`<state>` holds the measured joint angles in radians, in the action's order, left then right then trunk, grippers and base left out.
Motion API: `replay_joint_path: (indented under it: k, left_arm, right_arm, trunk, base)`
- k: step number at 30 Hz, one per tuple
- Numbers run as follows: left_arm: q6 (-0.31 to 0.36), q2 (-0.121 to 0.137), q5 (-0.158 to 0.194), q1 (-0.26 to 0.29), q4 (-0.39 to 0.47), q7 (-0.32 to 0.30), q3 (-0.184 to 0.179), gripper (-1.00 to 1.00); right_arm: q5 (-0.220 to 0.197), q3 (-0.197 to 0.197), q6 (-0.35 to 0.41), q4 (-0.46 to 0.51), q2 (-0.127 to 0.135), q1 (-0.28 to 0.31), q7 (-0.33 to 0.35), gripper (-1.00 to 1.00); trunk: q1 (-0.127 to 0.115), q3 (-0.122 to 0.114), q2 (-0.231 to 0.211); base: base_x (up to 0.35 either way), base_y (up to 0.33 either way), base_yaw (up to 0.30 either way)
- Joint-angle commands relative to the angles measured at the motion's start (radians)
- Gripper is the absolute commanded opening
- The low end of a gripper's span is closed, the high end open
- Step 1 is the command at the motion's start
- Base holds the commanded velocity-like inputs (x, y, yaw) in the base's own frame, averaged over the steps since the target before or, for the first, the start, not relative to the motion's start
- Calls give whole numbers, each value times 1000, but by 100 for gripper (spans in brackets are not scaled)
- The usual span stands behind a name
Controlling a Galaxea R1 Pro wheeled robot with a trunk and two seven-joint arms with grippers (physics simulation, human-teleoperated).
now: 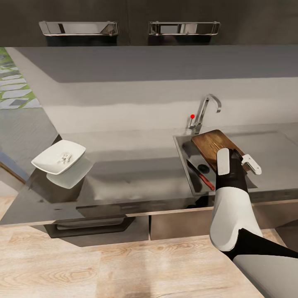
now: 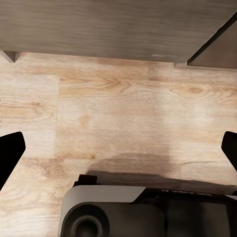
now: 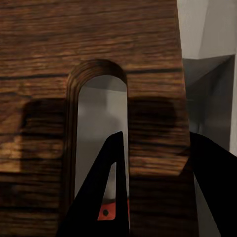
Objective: In the kitchen, take the Vidalia onion out of the sink, dice it on the chopping board with the paring knife, put the diced onion into the bowl on the countertop, then place both the paring knife and the chopping board into the sink.
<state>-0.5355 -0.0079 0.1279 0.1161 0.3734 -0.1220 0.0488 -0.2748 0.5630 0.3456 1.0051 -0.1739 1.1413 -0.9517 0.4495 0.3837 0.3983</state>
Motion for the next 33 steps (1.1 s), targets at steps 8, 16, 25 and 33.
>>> replay_joint_path:
  k: [8,16,25,33]
  left_arm:
    - [-3,12,9,0,-36,-11,5,100]
    - [-3,13,9,0,-37,-11,5,100]
    - [-2,13,9,0,-38,-11,5,100]
    - [-1,11,9,0,-39,-11,5,100]
  right_arm:
    - [-1,2,9,1,-1,1,-2,-100]
    - [0,0,11,-19,-1,1,-1,-100]
    - [1,2,8,-91,-1,0,22,-100]
    - [2,6,7,-107,-1,0,64,-100]
  trunk:
    - [1,2,2]
    - [1,2,2]
    - [1,2,2]
    - [1,2,2]
  base:
    - [0,0,0]
    - [0,0,0]
    - [0,0,4]
    - [0,-43,173]
